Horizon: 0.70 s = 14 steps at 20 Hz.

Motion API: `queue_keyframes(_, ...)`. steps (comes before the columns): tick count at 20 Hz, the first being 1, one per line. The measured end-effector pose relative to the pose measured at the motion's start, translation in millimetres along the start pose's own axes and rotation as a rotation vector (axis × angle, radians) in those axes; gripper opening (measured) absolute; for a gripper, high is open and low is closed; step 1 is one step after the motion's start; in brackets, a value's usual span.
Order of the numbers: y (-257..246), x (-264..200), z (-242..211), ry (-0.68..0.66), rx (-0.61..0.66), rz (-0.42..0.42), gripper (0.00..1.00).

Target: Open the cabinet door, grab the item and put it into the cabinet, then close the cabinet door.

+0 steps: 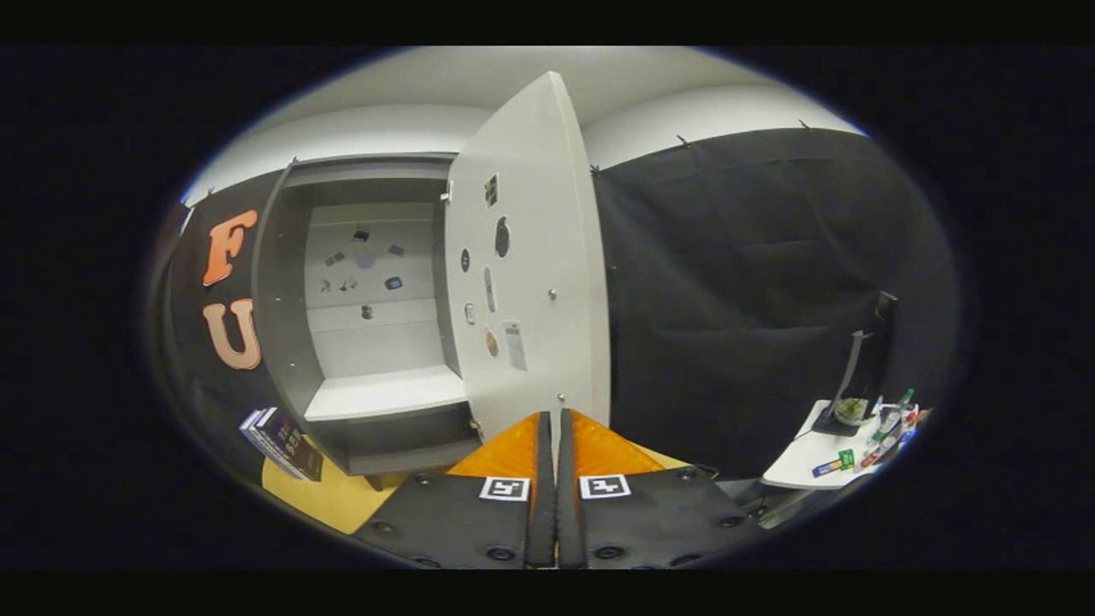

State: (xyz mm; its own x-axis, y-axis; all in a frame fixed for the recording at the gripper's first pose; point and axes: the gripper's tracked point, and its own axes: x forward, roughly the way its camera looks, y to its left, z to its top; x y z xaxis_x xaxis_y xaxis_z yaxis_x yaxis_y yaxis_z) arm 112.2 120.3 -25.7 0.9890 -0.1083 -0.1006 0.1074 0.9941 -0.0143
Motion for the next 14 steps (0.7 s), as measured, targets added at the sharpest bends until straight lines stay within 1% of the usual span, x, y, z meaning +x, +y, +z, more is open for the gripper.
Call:
queue_keyframes(4, 52, 14, -34, 0.022, -0.034, 0.062, 0.22)
queue_keyframes(7, 75, 24, -63, 0.029, -0.059, 0.102, 0.30)
queue_keyframes(12, 121, 42, -120, 0.092, -0.085, 0.188, 0.44)
queue_keyframes(14, 133, 49, -145, 0.121, -0.092, 0.199, 0.68)
